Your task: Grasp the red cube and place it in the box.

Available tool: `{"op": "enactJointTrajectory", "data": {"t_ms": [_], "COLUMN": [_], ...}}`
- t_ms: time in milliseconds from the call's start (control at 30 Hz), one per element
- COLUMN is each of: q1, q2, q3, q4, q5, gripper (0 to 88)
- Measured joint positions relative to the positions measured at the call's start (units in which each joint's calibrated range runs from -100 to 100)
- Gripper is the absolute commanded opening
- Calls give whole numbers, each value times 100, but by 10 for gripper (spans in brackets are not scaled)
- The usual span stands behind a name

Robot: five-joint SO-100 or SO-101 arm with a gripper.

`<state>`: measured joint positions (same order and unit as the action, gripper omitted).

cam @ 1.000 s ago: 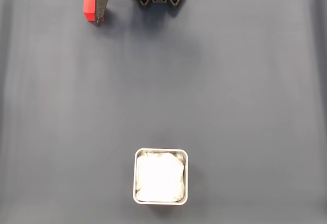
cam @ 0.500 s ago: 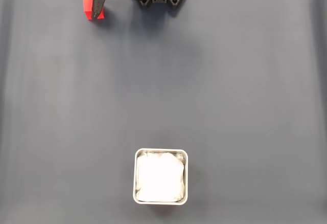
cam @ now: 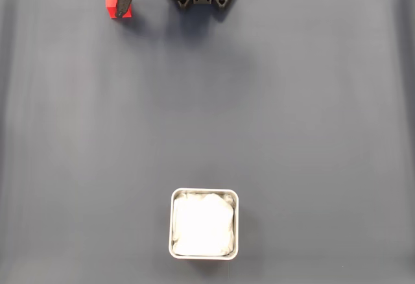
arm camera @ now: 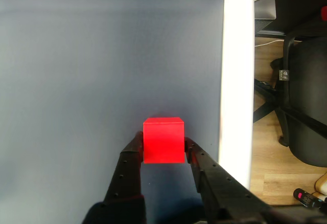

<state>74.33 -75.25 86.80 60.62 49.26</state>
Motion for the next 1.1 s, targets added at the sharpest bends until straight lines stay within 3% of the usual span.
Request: {"op": "enactJointTrajectory", "data": {"t_ms": [1100], "q1": [-252], "q2": [174], "q3": [-669], "q4": [-8], "q5": [93], "gripper": [109]}}
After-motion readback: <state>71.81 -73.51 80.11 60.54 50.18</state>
